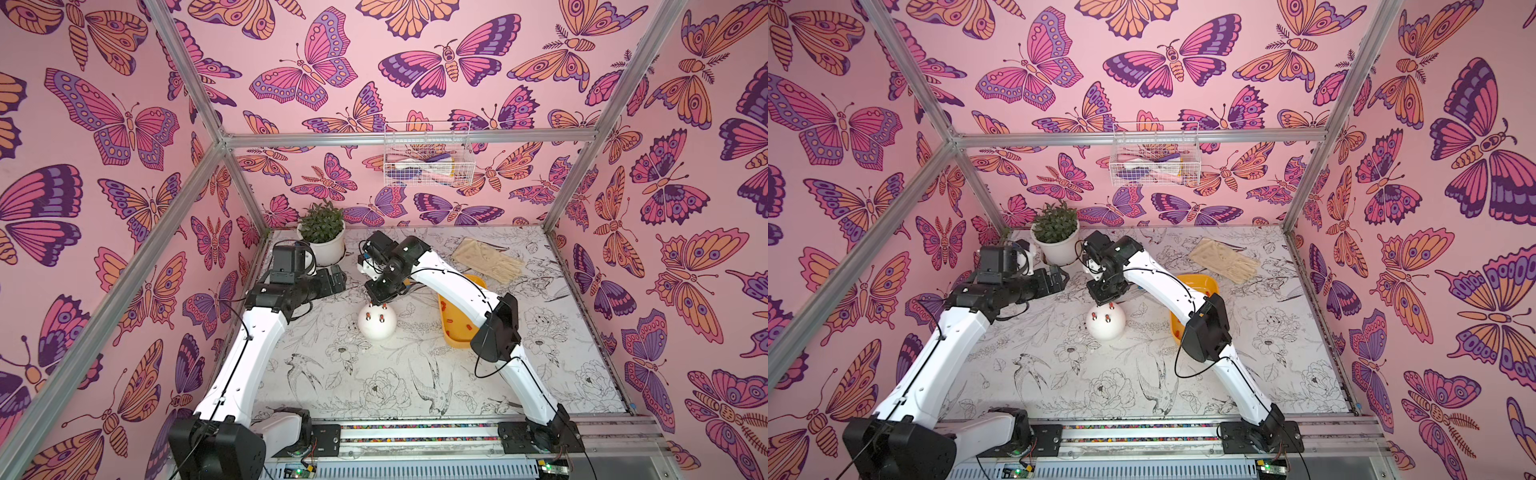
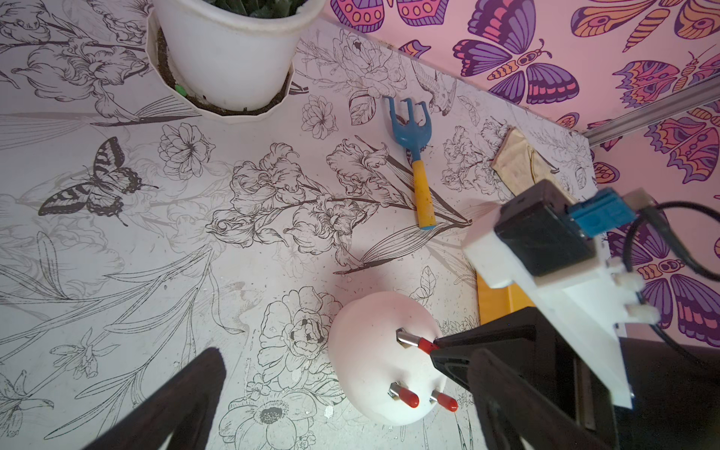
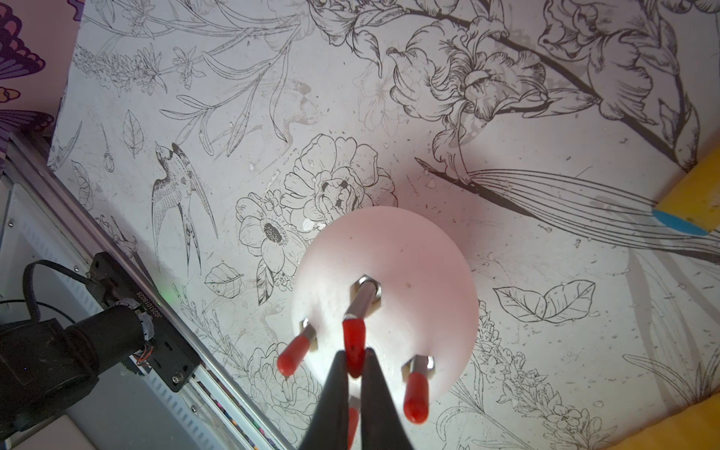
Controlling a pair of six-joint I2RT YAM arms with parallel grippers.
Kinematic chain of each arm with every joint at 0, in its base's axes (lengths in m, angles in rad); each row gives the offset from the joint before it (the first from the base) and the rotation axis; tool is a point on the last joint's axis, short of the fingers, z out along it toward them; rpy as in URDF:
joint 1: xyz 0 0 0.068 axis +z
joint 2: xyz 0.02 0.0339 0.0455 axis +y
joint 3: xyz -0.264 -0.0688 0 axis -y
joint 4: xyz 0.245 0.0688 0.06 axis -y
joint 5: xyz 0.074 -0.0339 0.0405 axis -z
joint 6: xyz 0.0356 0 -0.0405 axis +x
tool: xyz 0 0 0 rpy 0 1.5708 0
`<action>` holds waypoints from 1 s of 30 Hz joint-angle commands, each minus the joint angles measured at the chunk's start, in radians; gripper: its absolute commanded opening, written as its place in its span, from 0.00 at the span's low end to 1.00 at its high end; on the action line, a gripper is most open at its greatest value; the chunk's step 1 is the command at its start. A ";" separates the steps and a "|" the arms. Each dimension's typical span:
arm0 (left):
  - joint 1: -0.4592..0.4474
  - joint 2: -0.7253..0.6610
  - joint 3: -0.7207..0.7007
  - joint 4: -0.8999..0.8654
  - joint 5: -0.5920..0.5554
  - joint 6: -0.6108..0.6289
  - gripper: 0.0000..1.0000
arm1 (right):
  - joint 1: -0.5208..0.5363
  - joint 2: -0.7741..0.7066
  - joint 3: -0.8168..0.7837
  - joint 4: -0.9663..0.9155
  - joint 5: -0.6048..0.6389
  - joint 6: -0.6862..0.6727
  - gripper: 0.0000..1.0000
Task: Cover the protruding screws with screw protection sleeves
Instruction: Attach the screw protection sleeve to the screw.
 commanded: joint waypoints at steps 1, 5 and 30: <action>0.007 -0.024 -0.015 0.005 0.014 0.015 1.00 | 0.001 0.023 0.032 0.009 -0.004 0.008 0.10; 0.007 -0.024 -0.015 0.005 0.015 0.016 1.00 | 0.001 0.023 0.033 0.011 -0.002 0.010 0.10; 0.007 -0.024 -0.016 0.007 0.020 0.016 1.00 | 0.000 0.040 0.043 0.032 -0.013 0.016 0.10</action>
